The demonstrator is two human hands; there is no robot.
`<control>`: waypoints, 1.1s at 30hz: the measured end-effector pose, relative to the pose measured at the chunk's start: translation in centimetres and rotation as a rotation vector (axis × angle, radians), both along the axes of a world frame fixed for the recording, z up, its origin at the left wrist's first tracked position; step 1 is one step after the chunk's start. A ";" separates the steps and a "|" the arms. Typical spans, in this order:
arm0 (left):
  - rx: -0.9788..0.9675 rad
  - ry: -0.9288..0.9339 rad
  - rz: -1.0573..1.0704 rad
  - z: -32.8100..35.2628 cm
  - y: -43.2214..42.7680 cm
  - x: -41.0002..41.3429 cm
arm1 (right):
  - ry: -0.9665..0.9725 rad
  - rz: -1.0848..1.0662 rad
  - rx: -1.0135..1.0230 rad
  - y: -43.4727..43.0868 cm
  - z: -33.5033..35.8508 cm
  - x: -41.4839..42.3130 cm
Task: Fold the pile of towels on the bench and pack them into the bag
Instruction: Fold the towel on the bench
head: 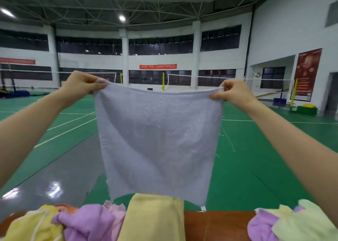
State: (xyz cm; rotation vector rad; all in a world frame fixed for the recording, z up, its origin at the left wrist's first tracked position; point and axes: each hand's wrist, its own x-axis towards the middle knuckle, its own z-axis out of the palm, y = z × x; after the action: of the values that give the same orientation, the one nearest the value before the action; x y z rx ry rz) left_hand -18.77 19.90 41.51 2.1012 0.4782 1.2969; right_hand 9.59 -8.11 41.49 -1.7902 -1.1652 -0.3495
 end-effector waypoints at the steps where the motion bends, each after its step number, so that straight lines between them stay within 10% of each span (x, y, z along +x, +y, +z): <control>1: 0.026 -0.004 0.026 0.2 -0.1 0.1 | -0.016 -0.031 0.037 0.6 0.3 0.3; 8: -0.240 -0.259 -0.159 -1.3 -1.1 -0.8 | -0.070 -0.035 0.194 1.3 -1.7 -0.1; 22: -0.596 0.279 -0.398 -23.9 -5.0 -10.0 | 0.437 0.302 -0.115 -7.7 -21.5 -3.8; 33: -0.325 0.354 -0.537 -22.3 -6.2 -3.8 | 0.471 0.530 -0.185 -2.0 -22.5 -5.8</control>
State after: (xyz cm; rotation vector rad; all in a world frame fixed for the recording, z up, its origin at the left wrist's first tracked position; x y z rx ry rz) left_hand -22.55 13.68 19.26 1.9898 0.2211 0.5089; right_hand 3.78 -10.12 19.02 -1.5208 -1.2905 0.4785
